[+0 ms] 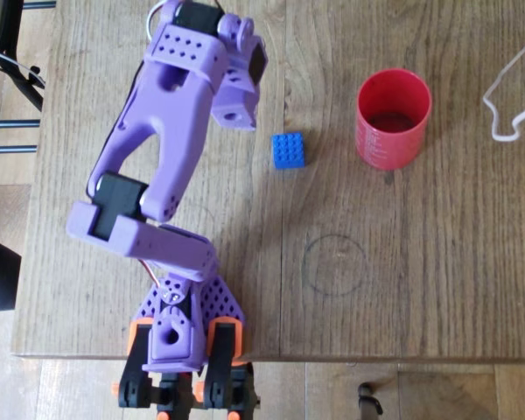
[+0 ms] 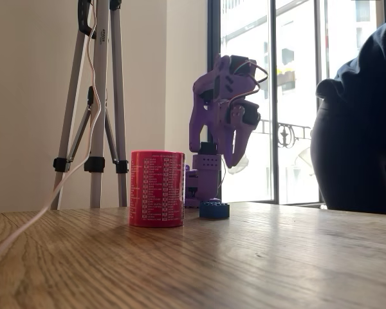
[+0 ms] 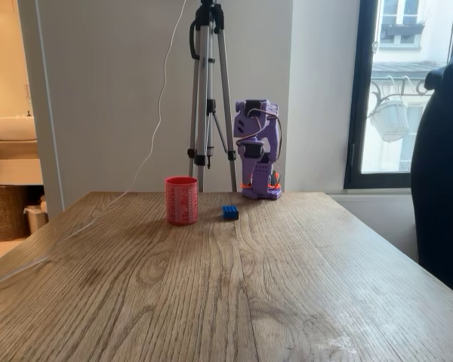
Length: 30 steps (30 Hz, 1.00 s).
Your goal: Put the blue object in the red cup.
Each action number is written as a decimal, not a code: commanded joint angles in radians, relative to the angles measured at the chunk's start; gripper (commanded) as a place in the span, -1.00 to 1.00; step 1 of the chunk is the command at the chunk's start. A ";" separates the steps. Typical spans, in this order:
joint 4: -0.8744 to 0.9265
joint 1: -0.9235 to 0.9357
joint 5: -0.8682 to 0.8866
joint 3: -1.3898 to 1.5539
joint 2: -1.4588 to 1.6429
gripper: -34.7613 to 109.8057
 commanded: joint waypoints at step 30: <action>-0.362 0.008 0.072 0.230 0.158 -0.52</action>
